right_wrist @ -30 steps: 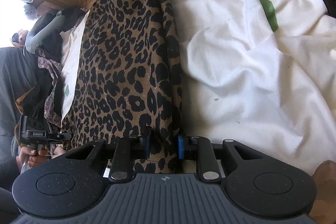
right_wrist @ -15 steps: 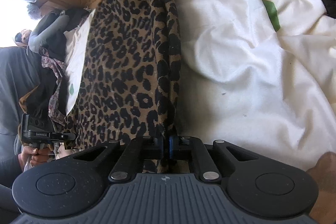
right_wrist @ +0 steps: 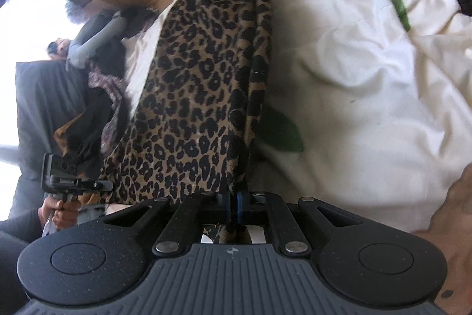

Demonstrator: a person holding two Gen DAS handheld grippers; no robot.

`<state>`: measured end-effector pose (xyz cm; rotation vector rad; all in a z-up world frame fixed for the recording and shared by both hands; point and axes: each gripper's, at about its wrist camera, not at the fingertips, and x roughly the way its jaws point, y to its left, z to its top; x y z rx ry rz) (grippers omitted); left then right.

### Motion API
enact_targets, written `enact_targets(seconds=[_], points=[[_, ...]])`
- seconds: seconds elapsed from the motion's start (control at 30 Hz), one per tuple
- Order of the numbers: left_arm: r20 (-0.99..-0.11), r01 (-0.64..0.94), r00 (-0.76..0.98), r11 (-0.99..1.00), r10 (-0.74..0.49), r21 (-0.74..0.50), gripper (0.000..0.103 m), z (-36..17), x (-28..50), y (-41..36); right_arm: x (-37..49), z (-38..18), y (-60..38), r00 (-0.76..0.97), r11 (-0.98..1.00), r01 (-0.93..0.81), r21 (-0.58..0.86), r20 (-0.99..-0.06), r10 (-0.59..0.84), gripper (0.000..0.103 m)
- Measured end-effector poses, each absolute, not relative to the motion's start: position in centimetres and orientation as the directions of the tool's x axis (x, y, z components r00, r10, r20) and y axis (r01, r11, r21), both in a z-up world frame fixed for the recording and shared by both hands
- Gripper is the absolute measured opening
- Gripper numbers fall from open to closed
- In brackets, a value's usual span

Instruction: Fold clothes

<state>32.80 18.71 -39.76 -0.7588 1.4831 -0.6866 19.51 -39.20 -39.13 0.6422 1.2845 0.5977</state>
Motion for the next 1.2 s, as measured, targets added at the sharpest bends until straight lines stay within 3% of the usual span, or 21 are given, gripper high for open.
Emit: enact_targets(seconds=[0.53, 1.2], points=[[-0.603, -0.136, -0.068, 0.606, -0.795, -0.784, 0.005, -36.8, 26.2, 21.0, 13.6, -36.2, -39.4, 0.041, 0.626, -0.082, 0.775, -0.625, 0.779, 0.001], [-0.582, -0.096, 0.096, 0.575, -0.807, -0.813, 0.005, -36.2, 30.6, 20.3, 16.9, -36.9, -39.6, 0.157, 0.602, -0.043, 0.797, -0.59, 0.792, 0.001]])
